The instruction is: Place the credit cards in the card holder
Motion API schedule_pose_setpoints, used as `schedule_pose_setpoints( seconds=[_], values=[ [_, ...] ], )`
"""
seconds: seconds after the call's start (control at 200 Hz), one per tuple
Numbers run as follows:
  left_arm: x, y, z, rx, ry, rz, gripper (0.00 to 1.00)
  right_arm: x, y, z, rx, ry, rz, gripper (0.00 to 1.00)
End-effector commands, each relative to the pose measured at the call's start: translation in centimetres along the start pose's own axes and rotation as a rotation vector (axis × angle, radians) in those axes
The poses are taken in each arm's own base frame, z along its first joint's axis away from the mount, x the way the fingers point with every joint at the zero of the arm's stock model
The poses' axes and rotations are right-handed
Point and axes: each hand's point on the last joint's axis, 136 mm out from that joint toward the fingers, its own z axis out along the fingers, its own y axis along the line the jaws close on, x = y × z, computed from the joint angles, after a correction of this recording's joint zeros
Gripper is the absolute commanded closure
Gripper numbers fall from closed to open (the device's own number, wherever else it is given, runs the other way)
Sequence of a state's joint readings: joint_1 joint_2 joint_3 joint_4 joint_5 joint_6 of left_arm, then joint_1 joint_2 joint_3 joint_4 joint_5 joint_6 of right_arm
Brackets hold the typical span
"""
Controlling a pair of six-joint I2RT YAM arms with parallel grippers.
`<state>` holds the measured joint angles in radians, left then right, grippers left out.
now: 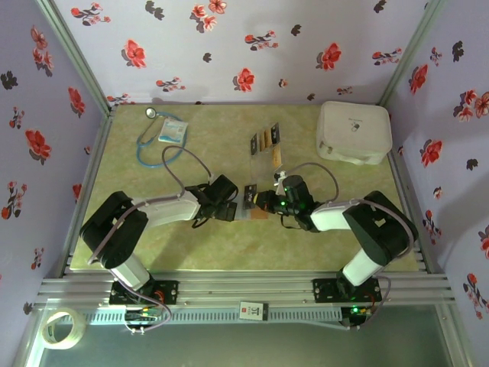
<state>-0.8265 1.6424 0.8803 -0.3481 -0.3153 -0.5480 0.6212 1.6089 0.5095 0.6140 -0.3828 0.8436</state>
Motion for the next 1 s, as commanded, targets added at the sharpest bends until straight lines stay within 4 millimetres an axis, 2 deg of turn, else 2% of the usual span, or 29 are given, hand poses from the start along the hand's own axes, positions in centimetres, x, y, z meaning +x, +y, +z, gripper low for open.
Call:
schedule_pose_setpoints(
  seconds=[0.0, 0.995],
  values=[
    [0.9, 1.5, 0.0, -0.050, 0.012, -0.010, 0.00, -0.3, 1.1, 0.4, -0.045, -0.010, -0.007, 1.00],
    [1.2, 1.7, 0.2, -0.052, 0.014, -0.018, 0.00, 1.6, -0.5, 0.8, -0.047, 0.013, 0.033, 1.00]
  ],
)
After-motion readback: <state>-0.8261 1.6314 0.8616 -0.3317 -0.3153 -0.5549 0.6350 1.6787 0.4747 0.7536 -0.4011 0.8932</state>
